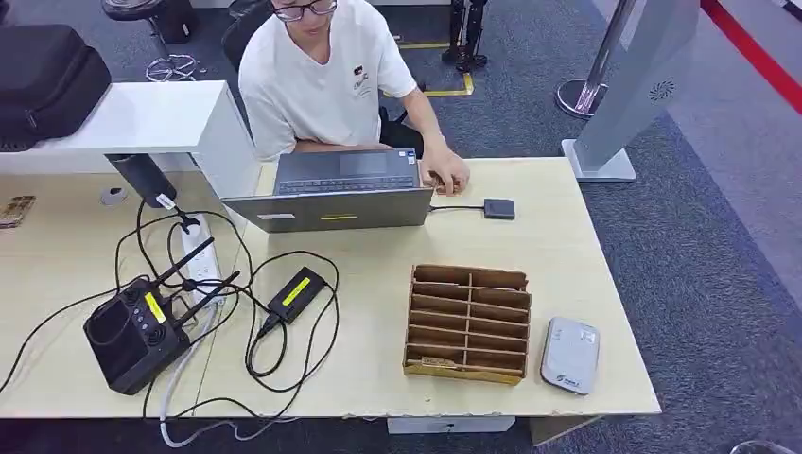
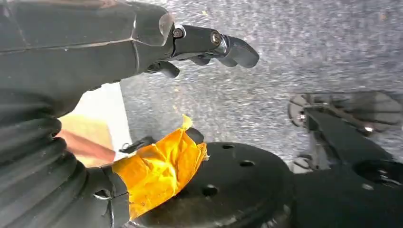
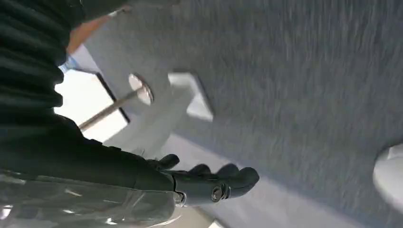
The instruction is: Pass the card to the sensor for recognition and then transmit it.
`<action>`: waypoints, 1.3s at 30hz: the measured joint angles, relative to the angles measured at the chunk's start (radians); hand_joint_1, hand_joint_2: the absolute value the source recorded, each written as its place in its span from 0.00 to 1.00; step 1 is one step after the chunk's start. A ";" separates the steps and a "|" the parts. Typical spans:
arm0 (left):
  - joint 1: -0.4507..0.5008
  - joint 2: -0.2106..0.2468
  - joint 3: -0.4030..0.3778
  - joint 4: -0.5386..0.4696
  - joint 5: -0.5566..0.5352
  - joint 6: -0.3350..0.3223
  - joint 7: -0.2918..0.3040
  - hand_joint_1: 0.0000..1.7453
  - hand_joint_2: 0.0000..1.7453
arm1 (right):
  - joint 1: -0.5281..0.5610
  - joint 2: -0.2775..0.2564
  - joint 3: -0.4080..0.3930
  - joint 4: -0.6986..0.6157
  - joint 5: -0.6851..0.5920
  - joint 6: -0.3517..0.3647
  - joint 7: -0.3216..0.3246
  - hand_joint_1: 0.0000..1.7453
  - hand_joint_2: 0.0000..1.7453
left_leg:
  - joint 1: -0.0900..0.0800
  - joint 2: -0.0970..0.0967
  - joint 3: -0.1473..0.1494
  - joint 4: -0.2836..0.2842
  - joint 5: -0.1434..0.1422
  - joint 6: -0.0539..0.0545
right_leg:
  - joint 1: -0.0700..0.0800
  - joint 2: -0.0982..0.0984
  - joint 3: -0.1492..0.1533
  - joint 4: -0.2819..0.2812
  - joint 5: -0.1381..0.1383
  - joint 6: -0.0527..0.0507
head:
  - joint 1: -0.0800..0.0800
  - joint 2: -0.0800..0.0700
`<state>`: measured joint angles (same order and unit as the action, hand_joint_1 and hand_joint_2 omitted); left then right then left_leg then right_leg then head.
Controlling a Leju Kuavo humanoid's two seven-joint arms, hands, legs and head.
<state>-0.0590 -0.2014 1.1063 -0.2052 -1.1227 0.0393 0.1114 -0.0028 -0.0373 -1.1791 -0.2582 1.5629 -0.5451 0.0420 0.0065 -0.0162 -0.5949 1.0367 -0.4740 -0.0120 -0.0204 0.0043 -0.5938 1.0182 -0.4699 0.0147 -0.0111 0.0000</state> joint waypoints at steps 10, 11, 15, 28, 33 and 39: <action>-0.005 -0.024 0.016 0.000 0.019 0.091 0.036 0.00 1.00 | -0.033 0.183 0.085 0.058 -0.002 0.240 0.189 0.00 1.00 | 0.001 0.000 0.000 0.000 0.001 -0.001 | 0.001 0.000 0.000 0.000 0.000 -0.001 | 0.000 0.000; -0.005 -0.025 0.020 0.000 0.019 0.097 0.036 0.00 1.00 | -0.035 0.192 0.092 0.061 -0.005 0.276 0.195 0.00 1.00 | 0.001 0.000 0.000 0.000 0.001 -0.001 | 0.001 0.000 0.000 0.000 0.000 -0.001 | 0.000 0.000; -0.010 -0.027 0.029 0.000 0.018 0.115 0.050 0.00 1.00 | -0.040 0.216 0.103 0.069 -0.041 0.367 0.206 0.00 1.00 | 0.001 0.000 0.000 0.000 0.001 -0.001 | 0.001 0.000 0.001 0.000 0.000 -0.001 | 0.000 0.000; -0.018 -0.048 0.072 0.000 0.032 0.588 0.037 0.00 1.00 | -0.046 0.218 0.046 0.060 -0.156 0.029 0.321 0.00 1.00 | 0.001 0.000 0.000 0.000 0.001 -0.001 | 0.001 0.000 0.001 0.000 0.000 -0.001 | 0.000 0.000; -0.019 -0.058 0.087 0.000 0.045 0.596 0.096 0.00 1.00 | -0.048 0.177 0.030 0.057 -0.153 0.070 0.322 0.00 1.00 | 0.001 0.000 0.000 0.000 0.001 -0.001 | 0.001 0.000 0.001 -0.001 0.000 -0.001 | 0.000 0.000; -0.021 -0.061 0.102 0.000 0.056 0.508 0.112 0.00 1.00 | -0.049 0.160 0.024 0.052 -0.146 0.095 0.303 0.00 1.00 | 0.001 0.000 0.000 0.000 0.001 -0.001 | 0.001 0.000 0.001 -0.001 0.000 -0.001 | 0.000 0.000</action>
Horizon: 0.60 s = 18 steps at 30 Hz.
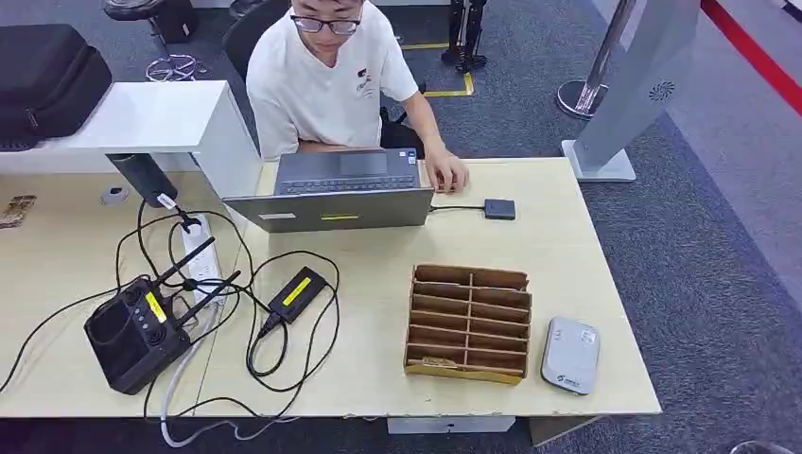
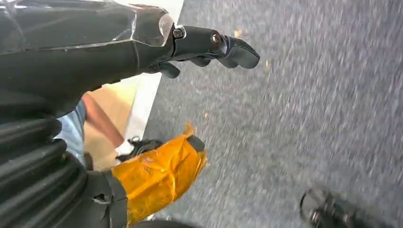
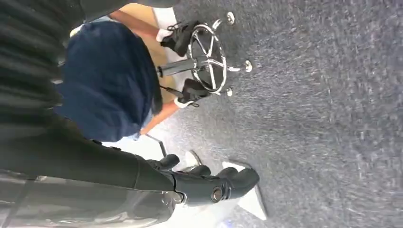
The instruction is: Pass the card to the sensor for recognition and then transmit it.
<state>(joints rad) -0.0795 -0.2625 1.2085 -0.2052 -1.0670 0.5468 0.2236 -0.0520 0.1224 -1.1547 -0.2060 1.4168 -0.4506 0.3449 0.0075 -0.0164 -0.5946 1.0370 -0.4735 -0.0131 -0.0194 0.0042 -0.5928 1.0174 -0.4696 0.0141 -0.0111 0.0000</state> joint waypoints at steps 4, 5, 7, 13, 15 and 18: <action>0.000 0.000 0.000 0.000 -0.025 -0.106 -0.018 0.00 1.00 | 0.000 0.022 0.001 0.006 0.029 0.098 -0.032 0.00 1.00 | 0.001 0.000 0.000 0.000 0.000 0.000 | 0.001 0.000 0.000 0.000 0.000 0.000 | 0.000 0.000; 0.000 0.000 0.000 0.000 -0.031 -0.130 -0.023 0.00 1.00 | -0.001 0.028 0.002 0.010 0.031 0.149 -0.051 0.00 1.00 | 0.001 0.000 0.000 0.000 0.000 0.000 | 0.001 0.000 0.000 0.001 0.000 -0.001 | 0.000 0.000; 0.001 0.002 -0.003 0.000 -0.047 -0.190 -0.039 0.00 1.00 | -0.001 0.035 0.002 0.013 0.029 0.277 -0.090 0.00 1.00 | 0.001 0.000 0.000 0.000 0.000 0.000 | 0.001 0.000 0.000 0.001 0.000 -0.001 | 0.000 0.000; 0.002 0.007 -0.007 0.000 -0.021 -0.307 -0.068 0.00 1.00 | -0.001 0.048 0.002 0.018 0.000 0.364 -0.153 0.00 1.00 | 0.001 0.000 0.000 0.000 0.000 0.000 | 0.001 0.000 0.000 0.001 0.000 -0.001 | 0.000 0.000; 0.002 0.009 -0.006 0.000 -0.007 -0.320 -0.056 0.00 1.00 | -0.001 0.048 0.002 0.016 0.006 0.336 -0.156 0.00 1.00 | 0.001 0.000 0.000 0.000 0.000 0.000 | 0.001 0.000 0.000 0.001 0.000 -0.001 | 0.000 0.000; 0.001 0.010 0.005 0.000 0.019 -0.240 -0.056 0.00 1.00 | 0.001 0.029 0.002 0.010 0.012 0.217 -0.150 0.00 1.00 | 0.000 0.000 0.000 0.000 0.000 0.000 | 0.000 0.000 0.000 0.000 0.000 -0.001 | 0.000 0.000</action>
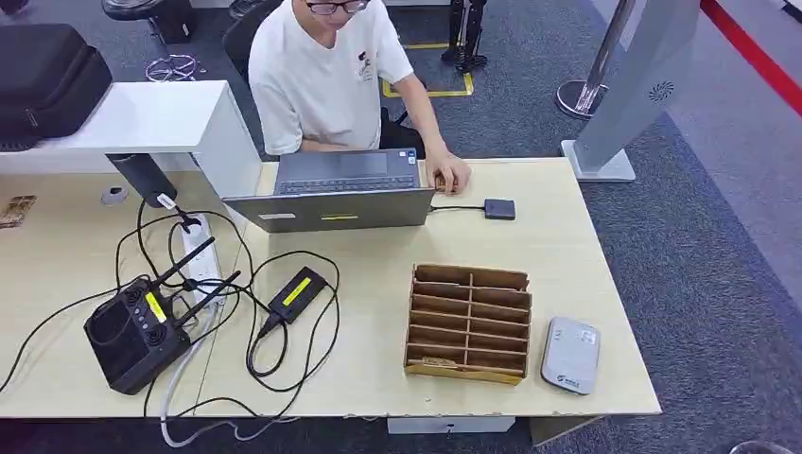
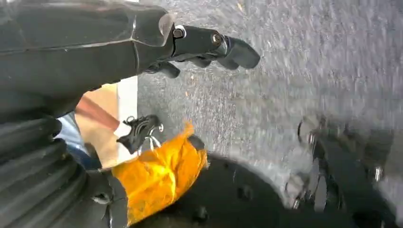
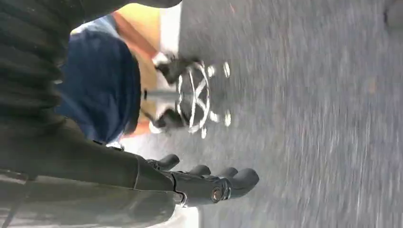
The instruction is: Pass the card to the sensor for recognition and then transmit it.
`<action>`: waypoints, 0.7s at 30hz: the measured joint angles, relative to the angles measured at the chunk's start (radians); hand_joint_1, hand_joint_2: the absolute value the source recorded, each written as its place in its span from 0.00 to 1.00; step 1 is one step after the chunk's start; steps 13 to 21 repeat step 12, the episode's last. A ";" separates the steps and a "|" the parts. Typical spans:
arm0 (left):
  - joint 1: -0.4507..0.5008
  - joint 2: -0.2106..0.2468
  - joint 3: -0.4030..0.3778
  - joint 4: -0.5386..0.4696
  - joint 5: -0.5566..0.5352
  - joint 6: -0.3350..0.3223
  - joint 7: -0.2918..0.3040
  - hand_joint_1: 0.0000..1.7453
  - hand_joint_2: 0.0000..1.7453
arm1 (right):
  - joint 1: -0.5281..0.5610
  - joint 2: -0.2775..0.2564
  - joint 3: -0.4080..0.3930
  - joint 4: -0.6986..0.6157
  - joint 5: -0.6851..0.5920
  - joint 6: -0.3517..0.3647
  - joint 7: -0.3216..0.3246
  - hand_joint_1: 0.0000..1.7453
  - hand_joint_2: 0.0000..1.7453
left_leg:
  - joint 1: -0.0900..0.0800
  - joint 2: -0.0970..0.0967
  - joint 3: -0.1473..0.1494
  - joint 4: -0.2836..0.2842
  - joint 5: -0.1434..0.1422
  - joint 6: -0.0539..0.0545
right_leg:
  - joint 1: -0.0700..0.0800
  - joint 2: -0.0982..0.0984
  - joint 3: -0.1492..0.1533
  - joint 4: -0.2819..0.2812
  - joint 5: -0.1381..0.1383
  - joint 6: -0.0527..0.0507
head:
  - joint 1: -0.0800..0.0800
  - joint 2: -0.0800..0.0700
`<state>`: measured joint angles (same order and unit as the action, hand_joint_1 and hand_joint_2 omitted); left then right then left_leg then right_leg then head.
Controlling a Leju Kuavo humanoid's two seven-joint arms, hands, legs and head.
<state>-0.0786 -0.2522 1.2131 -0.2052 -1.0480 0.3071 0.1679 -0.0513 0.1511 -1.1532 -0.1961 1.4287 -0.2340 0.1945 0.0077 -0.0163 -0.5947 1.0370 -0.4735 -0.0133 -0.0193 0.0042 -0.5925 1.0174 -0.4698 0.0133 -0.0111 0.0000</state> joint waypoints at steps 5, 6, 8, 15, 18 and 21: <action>0.000 -0.010 0.022 0.000 0.012 0.210 -0.033 0.00 1.00 | 0.001 -0.038 -0.016 -0.014 -0.042 -0.123 0.015 0.00 1.00 | -0.001 0.000 0.000 0.000 0.000 0.000 | 0.000 0.000 0.000 0.000 0.000 0.000 | 0.000 0.000; 0.000 -0.010 0.023 0.000 0.011 0.227 -0.036 0.00 1.00 | 0.001 -0.041 -0.021 -0.016 -0.053 -0.136 0.018 0.00 1.00 | 0.000 0.000 0.000 0.000 0.000 0.000 | 0.000 0.000 0.000 0.000 0.000 0.000 | 0.000 0.000; 0.000 -0.013 0.024 0.000 0.008 0.292 -0.045 0.00 1.00 | 0.000 -0.049 -0.037 -0.019 -0.070 -0.151 0.032 0.00 1.00 | 0.000 0.000 0.001 0.000 -0.001 -0.001 | 0.000 0.000 0.000 0.000 0.000 0.000 | 0.000 0.000; 0.000 -0.016 0.029 0.000 0.010 0.331 -0.051 0.25 1.00 | 0.007 -0.070 -0.061 -0.019 -0.093 -0.136 0.027 0.00 1.00 | 0.000 0.000 0.001 0.000 -0.001 -0.001 | 0.000 0.000 0.000 0.000 0.000 0.000 | -0.001 0.000; 0.000 -0.016 0.029 0.000 0.010 0.331 -0.051 0.25 1.00 | 0.007 -0.070 -0.061 -0.019 -0.093 -0.136 0.027 0.00 1.00 | 0.000 0.000 0.001 0.000 -0.001 -0.001 | 0.000 0.000 0.000 0.000 0.000 0.000 | -0.001 0.000; 0.000 -0.016 0.029 0.000 0.010 0.331 -0.051 0.25 1.00 | 0.007 -0.070 -0.061 -0.019 -0.093 -0.136 0.027 0.00 1.00 | 0.000 0.000 0.001 0.000 -0.001 -0.001 | 0.000 0.000 0.000 0.000 0.000 0.000 | -0.001 0.000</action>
